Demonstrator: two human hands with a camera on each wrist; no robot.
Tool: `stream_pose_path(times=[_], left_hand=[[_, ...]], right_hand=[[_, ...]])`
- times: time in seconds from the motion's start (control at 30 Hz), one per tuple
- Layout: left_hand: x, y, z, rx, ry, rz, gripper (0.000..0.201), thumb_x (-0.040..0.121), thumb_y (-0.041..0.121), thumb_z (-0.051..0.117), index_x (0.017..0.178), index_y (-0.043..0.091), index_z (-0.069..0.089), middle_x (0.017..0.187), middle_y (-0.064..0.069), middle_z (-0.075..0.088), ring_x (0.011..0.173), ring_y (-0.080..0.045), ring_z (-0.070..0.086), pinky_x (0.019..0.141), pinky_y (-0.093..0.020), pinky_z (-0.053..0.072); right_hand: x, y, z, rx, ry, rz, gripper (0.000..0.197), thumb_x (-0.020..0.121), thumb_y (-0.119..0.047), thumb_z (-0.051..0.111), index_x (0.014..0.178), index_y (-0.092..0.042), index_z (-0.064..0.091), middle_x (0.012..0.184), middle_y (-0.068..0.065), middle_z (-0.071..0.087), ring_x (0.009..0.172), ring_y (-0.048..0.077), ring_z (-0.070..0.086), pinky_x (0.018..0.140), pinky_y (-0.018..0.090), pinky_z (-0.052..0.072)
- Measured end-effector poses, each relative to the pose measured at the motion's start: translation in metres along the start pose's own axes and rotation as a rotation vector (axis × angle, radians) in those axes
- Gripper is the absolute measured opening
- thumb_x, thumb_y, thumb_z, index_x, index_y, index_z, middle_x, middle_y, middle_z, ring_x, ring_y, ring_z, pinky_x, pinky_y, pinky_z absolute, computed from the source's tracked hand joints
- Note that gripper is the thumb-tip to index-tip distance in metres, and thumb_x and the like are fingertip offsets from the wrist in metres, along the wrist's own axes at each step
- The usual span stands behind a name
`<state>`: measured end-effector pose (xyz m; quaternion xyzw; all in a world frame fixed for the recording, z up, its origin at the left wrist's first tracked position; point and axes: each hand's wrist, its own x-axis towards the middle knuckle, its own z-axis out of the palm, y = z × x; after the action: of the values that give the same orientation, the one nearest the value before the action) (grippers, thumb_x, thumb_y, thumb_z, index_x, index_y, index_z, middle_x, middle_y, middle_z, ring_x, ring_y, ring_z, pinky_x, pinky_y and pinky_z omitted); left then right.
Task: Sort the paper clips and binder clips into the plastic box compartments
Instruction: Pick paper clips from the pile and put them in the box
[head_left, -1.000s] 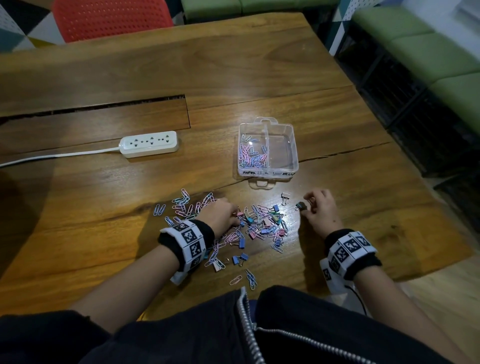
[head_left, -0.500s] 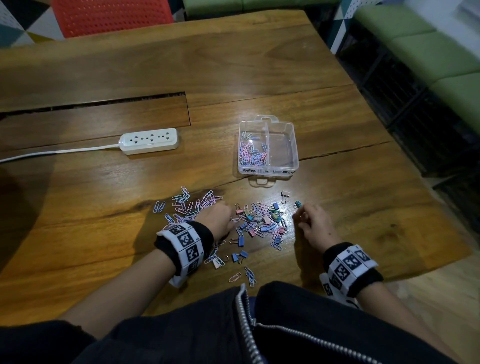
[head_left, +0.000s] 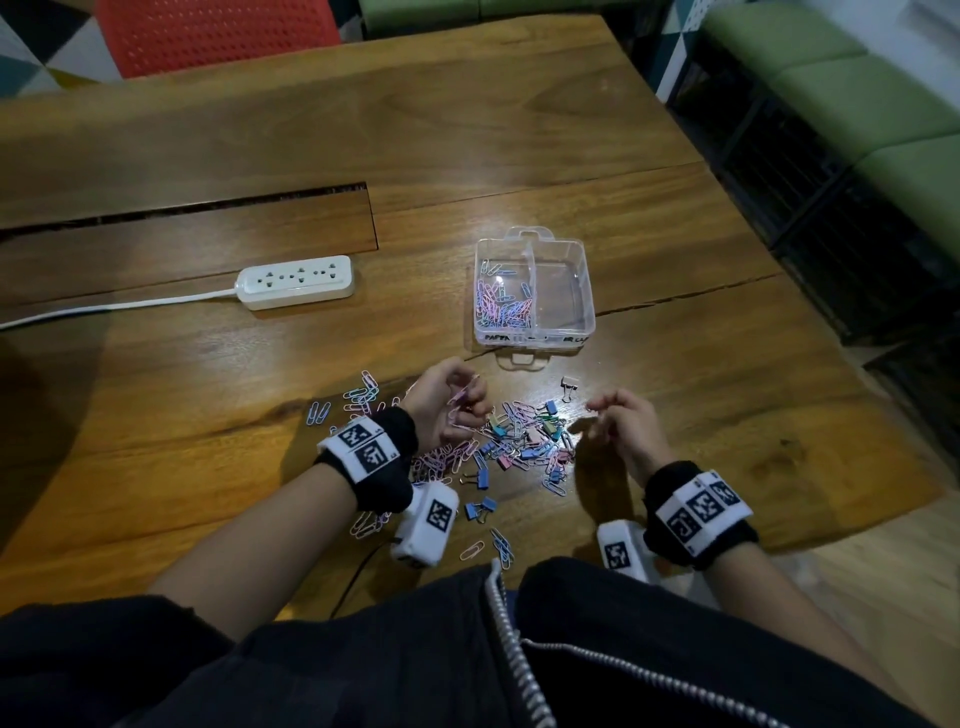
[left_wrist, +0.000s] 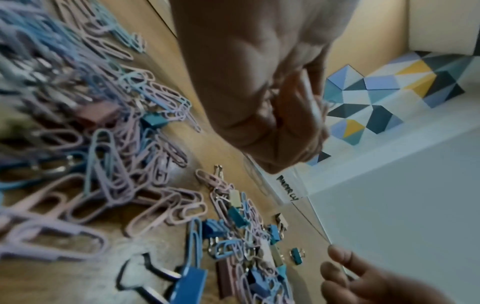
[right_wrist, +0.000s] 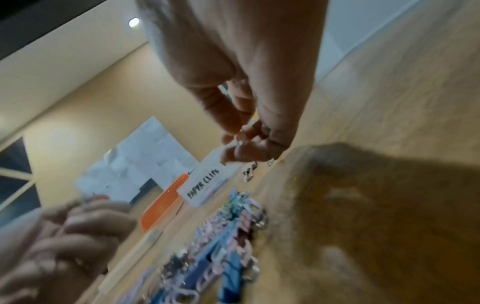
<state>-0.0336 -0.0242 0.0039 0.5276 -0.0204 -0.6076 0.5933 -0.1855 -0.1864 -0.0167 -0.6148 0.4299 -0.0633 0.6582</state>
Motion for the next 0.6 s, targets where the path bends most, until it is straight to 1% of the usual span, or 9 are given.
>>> stream_pose_path(times=[0.03,0.1,0.2,0.27,0.37,0.43,0.5,0.53,0.6], left_hand=[[0.003,0.000,0.002,0.052,0.011,-0.017,0.036,0.093,0.024,0.029,0.059,0.016,0.034,0.045,0.005,0.045,0.031,-0.005,0.031,0.028,-0.010,0.020],[0.010,-0.001,0.007,0.121,0.052,-0.054,0.035,0.095,0.023,0.037,0.061,0.017,0.036,0.044,0.007,0.046,0.030,-0.004,0.032,0.026,-0.011,0.024],[0.014,-0.001,0.012,0.061,0.052,-0.092,0.028,0.095,0.016,0.037,0.067,0.012,0.042,0.049,0.002,0.048,0.032,-0.005,0.036,0.029,-0.013,0.029],[0.014,0.000,0.014,-0.017,0.053,-0.102,0.023,0.094,0.008,0.034,0.075,0.008,0.047,0.059,-0.002,0.048,0.040,-0.008,0.040,0.033,-0.014,0.035],[0.013,0.002,0.016,-0.099,0.068,-0.095,0.028,0.087,-0.008,0.025,0.086,0.003,0.051,0.073,-0.008,0.049,0.058,-0.012,0.043,0.040,-0.016,0.043],[0.014,0.004,0.018,-0.080,0.074,-0.106,0.025,0.088,-0.008,0.030,0.087,0.003,0.052,0.076,-0.008,0.049,0.061,-0.013,0.044,0.043,-0.016,0.045],[0.017,0.004,0.022,0.075,0.095,-0.087,0.012,0.090,0.000,0.045,0.084,0.007,0.053,0.074,-0.004,0.048,0.061,-0.011,0.043,0.046,-0.016,0.044],[0.018,0.005,0.024,0.211,0.114,-0.056,0.011,0.087,0.000,0.053,0.082,0.010,0.052,0.073,-0.003,0.049,0.060,-0.010,0.044,0.050,-0.017,0.043],[0.024,0.005,0.028,0.475,0.154,0.012,0.026,0.078,-0.009,0.061,0.077,0.014,0.048,0.074,-0.002,0.048,0.062,-0.011,0.046,0.057,-0.021,0.043]], right_hand=[[0.003,-0.002,-0.001,-0.023,-0.013,0.020,0.034,0.079,0.015,0.028,0.065,-0.011,0.046,0.066,0.004,0.045,0.055,0.013,0.041,0.054,0.021,0.034],[0.006,0.000,0.000,-0.248,-0.056,0.035,0.030,0.081,0.006,0.034,0.061,-0.013,0.046,0.066,0.003,0.046,0.059,0.013,0.042,0.057,0.023,0.036],[0.006,0.010,0.008,-0.693,-0.099,0.000,0.019,0.078,-0.021,0.062,0.068,-0.019,0.046,0.081,0.005,0.053,0.076,0.020,0.051,0.070,0.035,0.044],[0.002,0.014,0.015,-0.857,-0.079,-0.025,0.028,0.073,-0.033,0.070,0.079,-0.018,0.047,0.092,0.007,0.052,0.082,0.021,0.052,0.070,0.031,0.045],[-0.004,0.013,0.024,-0.890,-0.056,-0.093,0.023,0.077,-0.027,0.067,0.086,-0.012,0.053,0.101,0.008,0.053,0.086,0.019,0.051,0.078,0.031,0.047],[-0.008,0.012,0.027,-0.905,-0.082,-0.110,0.016,0.081,-0.020,0.064,0.089,-0.008,0.057,0.106,0.009,0.050,0.095,0.022,0.051,0.086,0.032,0.047],[-0.010,0.013,0.026,-0.980,-0.127,-0.124,0.015,0.085,-0.017,0.059,0.094,-0.006,0.058,0.109,0.011,0.047,0.100,0.024,0.049,0.087,0.031,0.042],[-0.010,0.014,0.025,-1.004,-0.143,-0.141,0.014,0.086,-0.016,0.057,0.095,-0.005,0.058,0.110,0.011,0.047,0.100,0.024,0.048,0.087,0.029,0.041],[-0.010,0.014,0.022,-1.001,-0.138,-0.179,0.013,0.088,-0.015,0.054,0.092,-0.004,0.057,0.107,0.011,0.046,0.095,0.021,0.046,0.083,0.026,0.038]])
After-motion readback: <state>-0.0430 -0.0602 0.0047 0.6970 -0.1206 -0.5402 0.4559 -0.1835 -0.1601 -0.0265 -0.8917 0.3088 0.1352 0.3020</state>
